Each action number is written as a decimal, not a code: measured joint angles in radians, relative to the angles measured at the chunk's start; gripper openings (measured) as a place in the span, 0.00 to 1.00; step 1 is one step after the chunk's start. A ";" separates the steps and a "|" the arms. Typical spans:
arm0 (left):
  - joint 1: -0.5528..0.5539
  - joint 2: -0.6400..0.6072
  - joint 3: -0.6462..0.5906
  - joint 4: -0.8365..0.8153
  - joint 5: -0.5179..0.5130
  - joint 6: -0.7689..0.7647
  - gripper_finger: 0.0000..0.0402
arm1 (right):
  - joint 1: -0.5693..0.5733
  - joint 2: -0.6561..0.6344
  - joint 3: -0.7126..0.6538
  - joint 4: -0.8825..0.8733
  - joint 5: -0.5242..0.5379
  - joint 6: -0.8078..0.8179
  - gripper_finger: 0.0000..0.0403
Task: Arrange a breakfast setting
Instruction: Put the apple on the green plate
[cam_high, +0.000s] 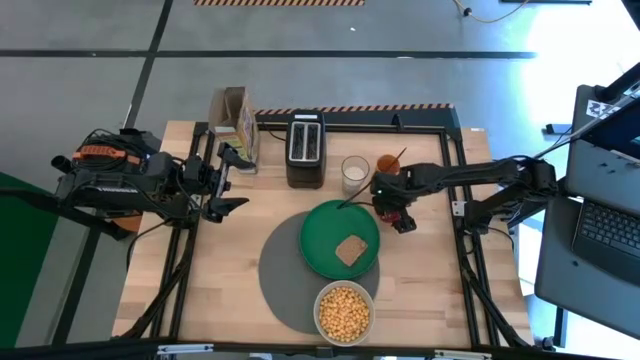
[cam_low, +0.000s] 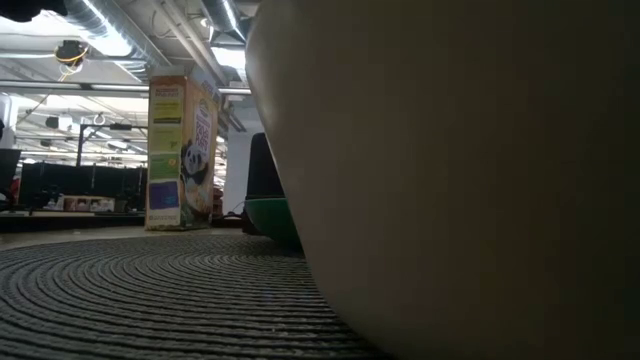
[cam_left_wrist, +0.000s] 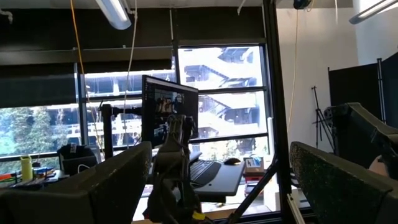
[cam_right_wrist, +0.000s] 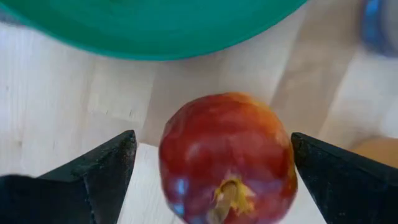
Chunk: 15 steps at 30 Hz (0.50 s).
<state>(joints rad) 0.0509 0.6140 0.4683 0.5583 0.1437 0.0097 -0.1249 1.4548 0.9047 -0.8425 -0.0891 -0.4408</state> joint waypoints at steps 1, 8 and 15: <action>0.000 0.000 0.000 0.000 0.000 0.000 0.94 | 0.000 0.011 0.000 -0.001 -0.001 -0.004 0.97; 0.000 0.000 0.000 -0.001 0.000 0.000 0.94 | 0.000 0.045 0.000 -0.038 0.021 -0.014 0.97; 0.000 0.000 0.000 -0.004 0.000 0.000 0.94 | 0.000 0.047 0.000 -0.067 0.087 -0.014 0.97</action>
<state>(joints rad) 0.0508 0.6140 0.4683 0.5545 0.1432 0.0101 -0.1249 1.5019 0.9047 -0.9092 -0.0017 -0.4545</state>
